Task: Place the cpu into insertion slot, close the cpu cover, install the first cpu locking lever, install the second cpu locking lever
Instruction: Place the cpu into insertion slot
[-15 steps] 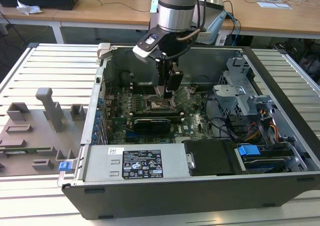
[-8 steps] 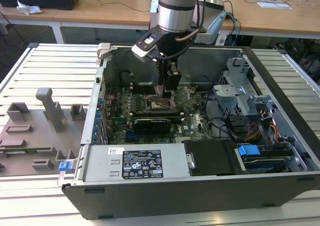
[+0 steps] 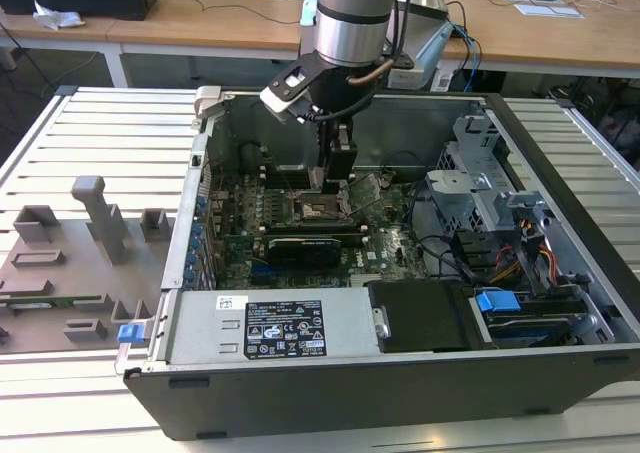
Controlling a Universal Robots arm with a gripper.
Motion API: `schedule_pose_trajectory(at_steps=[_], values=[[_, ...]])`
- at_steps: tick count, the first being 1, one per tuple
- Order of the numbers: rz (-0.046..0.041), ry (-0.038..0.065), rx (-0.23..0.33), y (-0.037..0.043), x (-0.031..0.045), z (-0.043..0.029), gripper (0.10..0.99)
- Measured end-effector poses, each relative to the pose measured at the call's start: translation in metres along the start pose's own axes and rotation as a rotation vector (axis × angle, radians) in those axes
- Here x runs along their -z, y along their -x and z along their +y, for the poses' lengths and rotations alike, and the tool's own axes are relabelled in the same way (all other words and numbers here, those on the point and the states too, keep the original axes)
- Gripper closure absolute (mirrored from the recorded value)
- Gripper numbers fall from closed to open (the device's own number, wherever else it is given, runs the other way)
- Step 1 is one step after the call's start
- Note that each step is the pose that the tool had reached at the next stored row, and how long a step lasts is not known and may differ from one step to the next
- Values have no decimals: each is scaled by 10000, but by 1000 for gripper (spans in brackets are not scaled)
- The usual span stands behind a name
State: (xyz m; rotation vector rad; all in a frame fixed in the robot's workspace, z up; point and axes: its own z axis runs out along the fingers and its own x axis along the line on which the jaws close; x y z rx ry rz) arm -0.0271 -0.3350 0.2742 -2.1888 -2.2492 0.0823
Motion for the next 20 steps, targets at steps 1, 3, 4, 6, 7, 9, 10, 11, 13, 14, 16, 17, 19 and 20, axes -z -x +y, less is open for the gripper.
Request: schedule_pose_trajectory(at_steps=[1, 3, 4, 6, 7, 9, 10, 11, 13, 14, 16, 17, 19, 20], values=[[0, 0, -1, 0, 0, 0, 541], [0, -1, -1, -7, 1, 0, 541], [0, 0, -1, -30, 1, 1, 541], [0, 0, -1, -57, 2, 2, 541], [0, 0, -1, -84, 3, 2, 541], [0, 0, -1, -115, 4, 3, 541], [1, 0, -2, -129, 4, 4, 541], [0, 0, -2, -145, 5, 4, 541], [0, 0, -2, -178, 7, 4, 541], [-1, 0, -2, -199, 7, 5, 541], [0, 0, -1, -223, 8, 6, 541], [0, 0, -1, -244, 9, 7, 541], [1, 0, -1, -298, 10, 8, 541], [0, 0, -2, -328, 12, 9, 541]])
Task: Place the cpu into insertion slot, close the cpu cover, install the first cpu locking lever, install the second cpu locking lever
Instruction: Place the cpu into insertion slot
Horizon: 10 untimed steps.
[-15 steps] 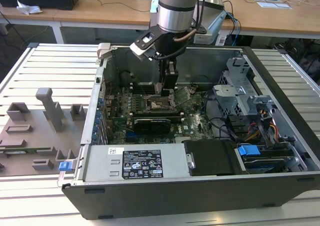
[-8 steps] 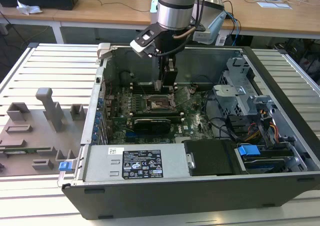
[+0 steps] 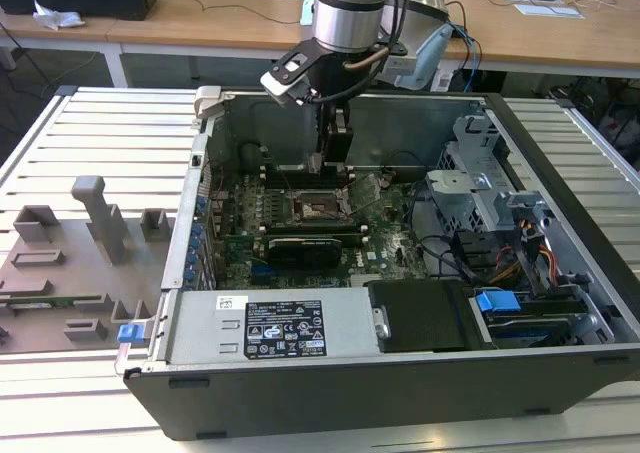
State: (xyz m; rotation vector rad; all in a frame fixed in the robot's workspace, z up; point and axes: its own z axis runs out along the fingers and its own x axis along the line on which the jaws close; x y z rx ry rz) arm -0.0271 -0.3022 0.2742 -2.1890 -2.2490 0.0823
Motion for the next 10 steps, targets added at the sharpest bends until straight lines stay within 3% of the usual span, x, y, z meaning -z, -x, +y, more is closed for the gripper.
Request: schedule_pose_trajectory(at_steps=[10], values=[[2, 1, 2, -152, 5, 5, 541]])
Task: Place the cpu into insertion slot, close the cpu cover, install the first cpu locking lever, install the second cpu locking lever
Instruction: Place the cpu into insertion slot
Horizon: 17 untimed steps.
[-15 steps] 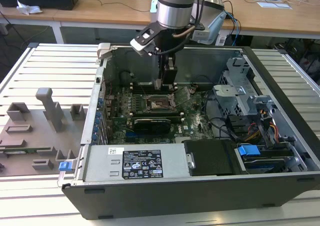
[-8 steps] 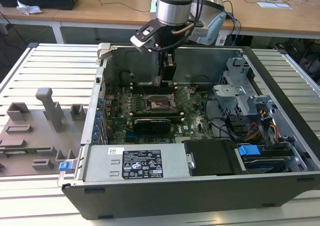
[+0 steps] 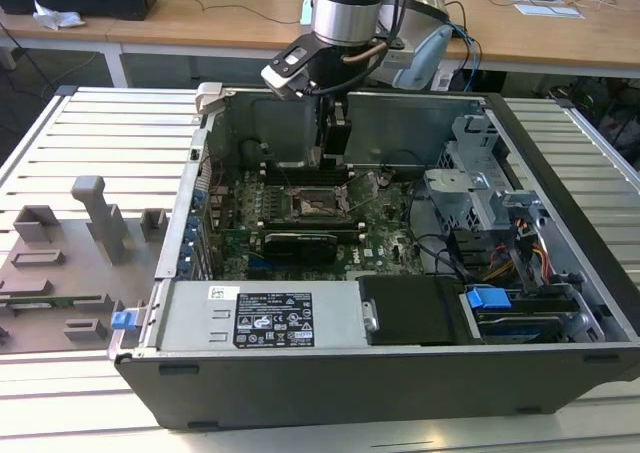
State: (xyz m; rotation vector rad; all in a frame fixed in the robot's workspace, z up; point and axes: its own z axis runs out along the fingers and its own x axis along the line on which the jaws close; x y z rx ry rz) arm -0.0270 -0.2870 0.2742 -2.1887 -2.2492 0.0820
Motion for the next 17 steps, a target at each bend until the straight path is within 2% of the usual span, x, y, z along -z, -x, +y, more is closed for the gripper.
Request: schedule_pose_trajectory(at_steps=[5, 11, 13, 15, 17], values=[[4, 1, -2, 19, -5, 21, 541], [-4, -1, -2, 198, -16, 15, 541], [-1, 1, -1, 224, -48, 17, 541], [-3, -1, -3, 225, -121, 18, 541], [-3, -2, -2, 223, -162, 15, 541]])
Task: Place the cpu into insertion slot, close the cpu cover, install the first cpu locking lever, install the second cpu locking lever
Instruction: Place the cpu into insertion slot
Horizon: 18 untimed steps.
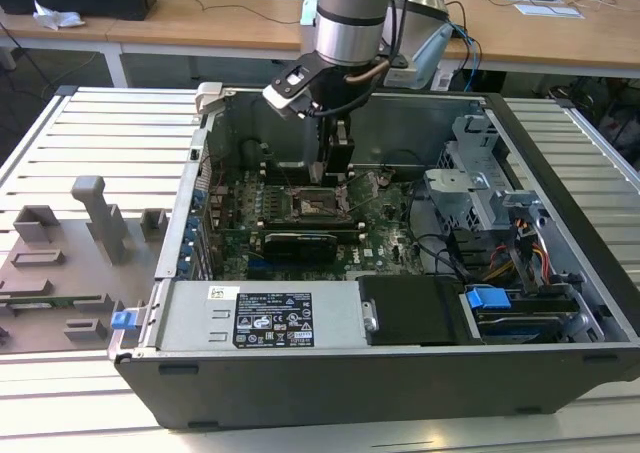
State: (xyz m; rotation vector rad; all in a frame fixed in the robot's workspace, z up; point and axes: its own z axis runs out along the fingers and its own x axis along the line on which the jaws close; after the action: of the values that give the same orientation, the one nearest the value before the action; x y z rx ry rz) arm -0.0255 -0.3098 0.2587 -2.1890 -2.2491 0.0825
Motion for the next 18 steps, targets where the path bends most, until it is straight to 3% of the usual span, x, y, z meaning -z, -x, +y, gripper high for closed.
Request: schedule_pose_trajectory(at_steps=[3, 8, 18], values=[[0, 0, -1, -5, -87, -60, 541], [0, 0, 0, -12, -196, -58, 541], [-1, 0, 0, -16, -298, -56, 541]])
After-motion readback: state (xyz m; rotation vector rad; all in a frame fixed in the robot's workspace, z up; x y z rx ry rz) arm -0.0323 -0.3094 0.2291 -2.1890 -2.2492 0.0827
